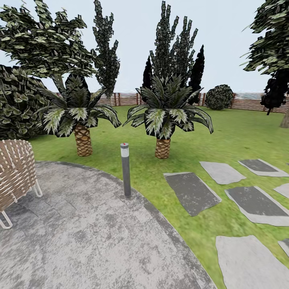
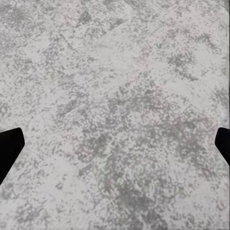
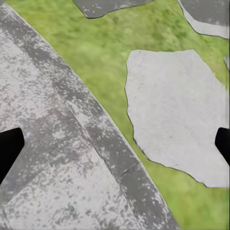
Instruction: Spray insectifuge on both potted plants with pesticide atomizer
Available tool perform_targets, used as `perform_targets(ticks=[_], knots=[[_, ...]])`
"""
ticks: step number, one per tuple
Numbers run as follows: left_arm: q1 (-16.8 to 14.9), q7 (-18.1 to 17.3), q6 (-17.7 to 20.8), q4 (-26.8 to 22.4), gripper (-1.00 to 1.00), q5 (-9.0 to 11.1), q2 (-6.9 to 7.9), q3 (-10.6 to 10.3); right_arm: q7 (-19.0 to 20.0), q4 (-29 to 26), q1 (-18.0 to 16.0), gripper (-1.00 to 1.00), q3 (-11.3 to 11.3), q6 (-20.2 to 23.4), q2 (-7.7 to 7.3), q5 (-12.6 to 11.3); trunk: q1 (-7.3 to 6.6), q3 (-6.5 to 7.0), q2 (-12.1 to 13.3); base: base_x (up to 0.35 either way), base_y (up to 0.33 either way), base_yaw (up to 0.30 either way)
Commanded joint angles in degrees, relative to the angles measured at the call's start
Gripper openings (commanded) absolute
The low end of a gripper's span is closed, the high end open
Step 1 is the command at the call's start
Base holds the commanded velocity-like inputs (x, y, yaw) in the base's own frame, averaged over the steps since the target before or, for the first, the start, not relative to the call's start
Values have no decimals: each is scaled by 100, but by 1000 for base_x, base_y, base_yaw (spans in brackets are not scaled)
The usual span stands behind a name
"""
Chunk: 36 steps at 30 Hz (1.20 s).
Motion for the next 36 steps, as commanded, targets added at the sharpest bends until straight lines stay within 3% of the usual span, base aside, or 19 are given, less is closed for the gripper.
perform_targets(ticks=[1,7,9,13,16,19,23,27,30,36], knots=[[-96,-1,-20,-2,100,6,1,-1,-22,-5,-8,100,-1,-19,-29,-4,0,-7,-3,0,0,0],[-207,-43,-190,177,100,9,52,22,-20,72,-17,100,43,-30,-6,8,0,-7,-3,0,0,0],[-178,-23,-478,330,100,3,61,24,-19,85,-17,100,53,-41,54,13,0,-7,-3,0,0,0],[-151,18,-1423,792,100,14,130,120,-18,13,-17,100,64,-91,179,11,0,-7,-3,0,0,0],[-151,24,-1680,959,100,20,161,269,-18,-26,-17,100,64,-199,348,28,0,-5,-3,0,0,-24],[-152,20,-1766,967,100,15,166,380,-18,-22,-17,100,68,-245,394,41,0,6,-3,0,0,-167],[-152,-9,-1777,946,100,-37,102,364,-18,-14,-17,100,48,-253,285,42,0,17,-3,0,0,-264],[-156,13,-1786,933,100,-19,155,393,-23,15,-17,100,34,-257,220,42,0,19,-3,0,0,-294],[-160,16,-1784,873,100,-26,134,388,-26,116,-17,100,13,-257,92,30,0,20,-3,0,0,-299],[-161,13,-1787,845,100,-46,140,356,-27,154,-17,100,14,-257,55,19,0,20,-3,0,0,-300]])
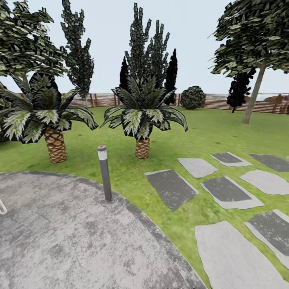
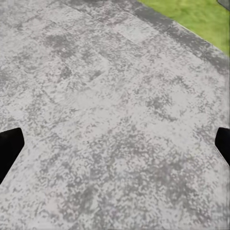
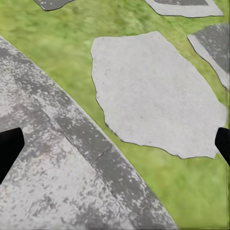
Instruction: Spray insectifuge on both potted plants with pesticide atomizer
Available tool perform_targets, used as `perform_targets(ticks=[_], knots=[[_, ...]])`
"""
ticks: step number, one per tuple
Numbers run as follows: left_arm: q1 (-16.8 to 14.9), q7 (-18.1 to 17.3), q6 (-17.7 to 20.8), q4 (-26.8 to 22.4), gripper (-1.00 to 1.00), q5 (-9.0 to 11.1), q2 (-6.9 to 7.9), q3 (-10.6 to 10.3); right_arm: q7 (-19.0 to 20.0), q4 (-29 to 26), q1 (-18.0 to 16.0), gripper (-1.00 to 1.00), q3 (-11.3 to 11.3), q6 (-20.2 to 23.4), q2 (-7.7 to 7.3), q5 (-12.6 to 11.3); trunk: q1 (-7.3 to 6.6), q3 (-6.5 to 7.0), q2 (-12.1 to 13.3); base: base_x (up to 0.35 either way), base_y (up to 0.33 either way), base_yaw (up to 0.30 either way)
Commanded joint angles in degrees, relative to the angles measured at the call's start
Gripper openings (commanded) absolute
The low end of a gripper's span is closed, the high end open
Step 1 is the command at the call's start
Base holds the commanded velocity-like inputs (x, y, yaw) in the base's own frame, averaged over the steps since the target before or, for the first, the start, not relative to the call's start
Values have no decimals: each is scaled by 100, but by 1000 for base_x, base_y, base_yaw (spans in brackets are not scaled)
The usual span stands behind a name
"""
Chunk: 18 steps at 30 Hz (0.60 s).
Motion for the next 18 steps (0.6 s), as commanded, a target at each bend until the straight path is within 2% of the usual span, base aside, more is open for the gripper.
perform_targets(ticks=[1,11,18], knots=[[-2,-11,-18,1,100,-10,-6,7,-8,7,-5,100,-5,-19,1,-1,0,-6,-3,0,0,-300],[-2,-73,-28,-9,100,-11,-2,0,-8,16,-5,100,0,-14,5,-2,0,-6,-3,0,0,-300],[-2,-72,-11,-1,100,-11,-3,13,-8,16,-5,100,5,-10,5,-2,153,-132,-284,0,0,-300]])
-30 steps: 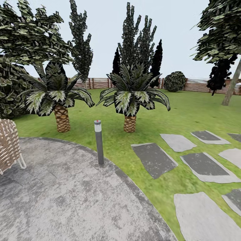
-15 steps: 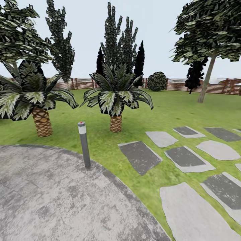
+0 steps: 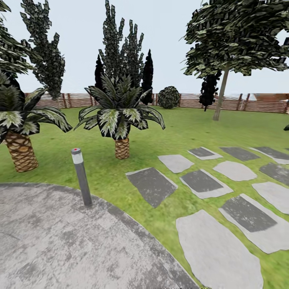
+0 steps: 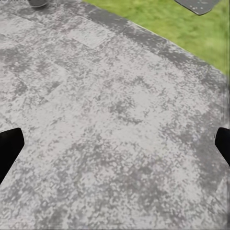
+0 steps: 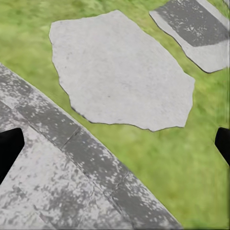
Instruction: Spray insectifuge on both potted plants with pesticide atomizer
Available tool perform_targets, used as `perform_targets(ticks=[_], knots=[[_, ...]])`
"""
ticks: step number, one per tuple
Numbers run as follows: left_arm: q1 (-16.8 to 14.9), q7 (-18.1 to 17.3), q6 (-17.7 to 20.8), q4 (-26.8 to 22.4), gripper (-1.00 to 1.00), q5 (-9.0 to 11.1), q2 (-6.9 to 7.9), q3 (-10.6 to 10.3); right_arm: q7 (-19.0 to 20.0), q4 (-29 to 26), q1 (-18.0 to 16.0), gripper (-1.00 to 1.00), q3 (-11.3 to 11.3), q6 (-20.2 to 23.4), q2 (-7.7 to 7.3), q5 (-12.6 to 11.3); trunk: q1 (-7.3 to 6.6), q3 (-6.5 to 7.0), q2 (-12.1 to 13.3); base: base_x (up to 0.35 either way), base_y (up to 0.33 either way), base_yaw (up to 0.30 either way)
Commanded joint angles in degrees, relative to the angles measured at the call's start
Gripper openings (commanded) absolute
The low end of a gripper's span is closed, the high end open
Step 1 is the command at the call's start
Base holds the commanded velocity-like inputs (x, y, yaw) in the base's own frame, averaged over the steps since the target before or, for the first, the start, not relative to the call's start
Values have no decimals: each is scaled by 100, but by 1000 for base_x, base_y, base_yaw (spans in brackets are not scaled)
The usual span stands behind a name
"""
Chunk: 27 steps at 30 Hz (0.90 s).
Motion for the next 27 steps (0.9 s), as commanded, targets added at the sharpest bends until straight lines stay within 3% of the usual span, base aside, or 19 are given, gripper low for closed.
perform_targets(ticks=[1,27], knots=[[-2,-5,-17,3,100,-3,-1,28,-8,6,-5,100,-3,-19,1,1,22,-24,-45,0,0,-300],[-2,-4,-16,12,100,-3,17,65,-8,6,-5,100,-6,-21,1,-2,593,-491,-1087,0,0,-300]])
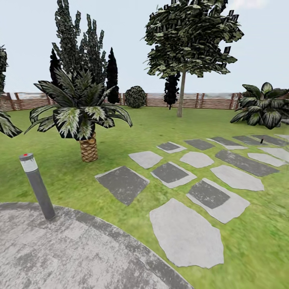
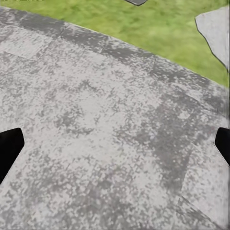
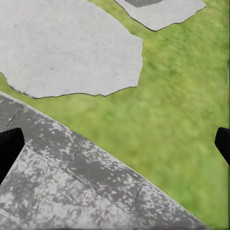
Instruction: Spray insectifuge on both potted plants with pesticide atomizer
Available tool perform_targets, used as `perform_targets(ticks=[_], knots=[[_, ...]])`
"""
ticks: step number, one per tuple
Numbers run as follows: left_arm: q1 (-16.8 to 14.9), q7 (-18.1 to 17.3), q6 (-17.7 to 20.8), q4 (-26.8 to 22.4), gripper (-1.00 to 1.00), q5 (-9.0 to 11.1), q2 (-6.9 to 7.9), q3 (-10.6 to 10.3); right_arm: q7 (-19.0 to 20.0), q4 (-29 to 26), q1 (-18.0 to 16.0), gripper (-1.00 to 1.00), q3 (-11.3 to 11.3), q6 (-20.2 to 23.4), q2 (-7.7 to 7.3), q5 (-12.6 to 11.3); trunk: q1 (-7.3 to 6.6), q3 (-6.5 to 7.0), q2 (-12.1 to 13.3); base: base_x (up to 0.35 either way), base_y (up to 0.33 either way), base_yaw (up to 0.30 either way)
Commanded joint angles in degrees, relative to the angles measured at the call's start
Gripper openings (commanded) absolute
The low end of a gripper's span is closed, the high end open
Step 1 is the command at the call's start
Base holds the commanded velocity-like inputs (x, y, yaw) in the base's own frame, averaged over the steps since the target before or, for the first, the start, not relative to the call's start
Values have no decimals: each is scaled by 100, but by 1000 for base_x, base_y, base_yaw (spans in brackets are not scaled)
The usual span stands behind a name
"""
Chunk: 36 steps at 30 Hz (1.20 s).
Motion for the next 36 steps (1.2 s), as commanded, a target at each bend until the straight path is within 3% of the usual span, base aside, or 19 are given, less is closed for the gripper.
perform_targets(ticks=[1,36], knots=[[-2,-6,-17,2,100,-3,-1,23,-8,6,-5,100,-2,-18,1,2,22,-24,-44,0,0,-300],[-2,-6,-26,11,100,-3,-1,24,-8,6,-5,100,-2,-18,1,-4,791,-653,-1448,0,0,-300]])
